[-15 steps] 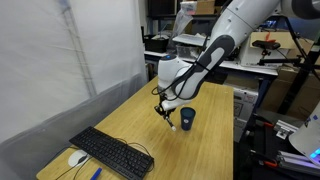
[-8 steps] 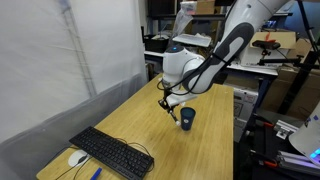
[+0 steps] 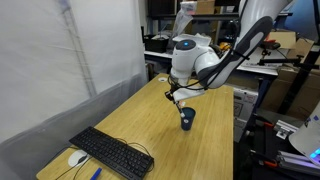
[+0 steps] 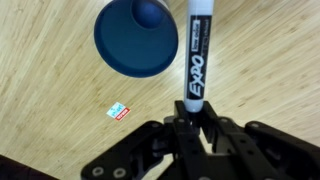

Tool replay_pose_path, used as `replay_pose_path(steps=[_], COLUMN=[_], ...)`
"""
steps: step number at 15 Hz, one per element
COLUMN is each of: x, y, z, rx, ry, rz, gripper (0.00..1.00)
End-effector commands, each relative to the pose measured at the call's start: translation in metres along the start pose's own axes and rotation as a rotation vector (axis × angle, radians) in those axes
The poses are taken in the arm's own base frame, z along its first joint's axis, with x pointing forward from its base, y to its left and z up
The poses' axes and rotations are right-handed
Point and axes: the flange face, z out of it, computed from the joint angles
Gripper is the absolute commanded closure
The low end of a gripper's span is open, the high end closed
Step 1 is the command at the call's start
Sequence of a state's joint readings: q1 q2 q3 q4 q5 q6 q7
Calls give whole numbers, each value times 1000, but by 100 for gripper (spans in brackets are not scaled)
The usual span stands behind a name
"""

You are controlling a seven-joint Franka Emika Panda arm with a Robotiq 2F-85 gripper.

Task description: Pick up the pen from the table and put it in the blue cup.

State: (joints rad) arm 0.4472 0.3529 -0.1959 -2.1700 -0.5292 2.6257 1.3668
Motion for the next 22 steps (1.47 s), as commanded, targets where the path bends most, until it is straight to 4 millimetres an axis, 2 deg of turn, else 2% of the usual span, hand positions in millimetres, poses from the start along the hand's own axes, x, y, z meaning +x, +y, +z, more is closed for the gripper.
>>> replay_pose_path(steps=[1, 5, 8, 12, 15, 17, 22], x=[-7, -20, -31, -45, -50, -53, -69], y=[13, 18, 29, 54, 65, 66, 52], z=[-15, -26, -26, -14, -8, -4, -3], rx=[12, 4, -13, -68, -80, -70, -23], ry=[108, 257, 329, 379, 406, 418, 442], rz=[34, 69, 110, 164, 192, 197, 196], gripper=[95, 95, 95, 95, 95, 95, 95])
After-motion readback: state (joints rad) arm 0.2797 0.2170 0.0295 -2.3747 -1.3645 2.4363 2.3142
